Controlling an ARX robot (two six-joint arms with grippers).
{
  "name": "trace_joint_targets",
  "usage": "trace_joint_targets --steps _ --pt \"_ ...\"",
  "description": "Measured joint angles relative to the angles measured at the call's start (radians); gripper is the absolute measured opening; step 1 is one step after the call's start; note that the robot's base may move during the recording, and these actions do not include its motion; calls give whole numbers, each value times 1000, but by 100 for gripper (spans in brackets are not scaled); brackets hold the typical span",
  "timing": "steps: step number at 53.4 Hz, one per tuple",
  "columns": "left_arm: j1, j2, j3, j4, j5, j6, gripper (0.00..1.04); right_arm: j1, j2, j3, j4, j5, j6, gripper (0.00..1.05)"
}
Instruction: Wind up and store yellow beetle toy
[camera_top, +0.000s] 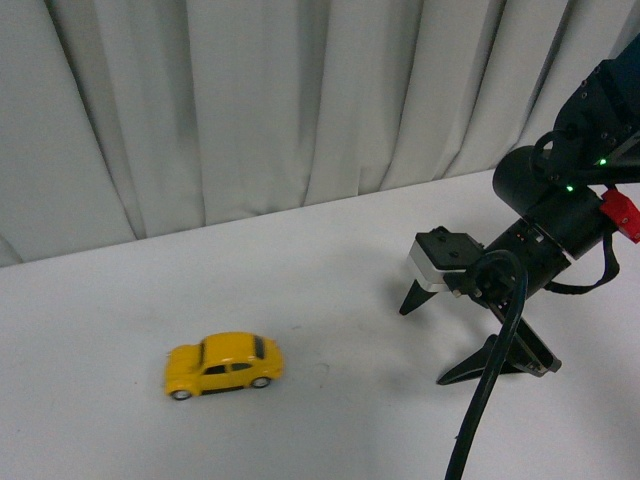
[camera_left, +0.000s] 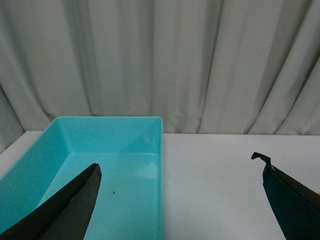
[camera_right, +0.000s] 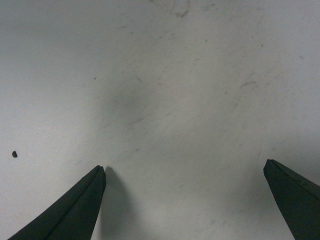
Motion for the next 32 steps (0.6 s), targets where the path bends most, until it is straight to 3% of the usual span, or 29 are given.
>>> trace_joint_targets --steps 32 --pt "0 0 0 0 0 0 98 0 -1 -1 31 -8 2 98"
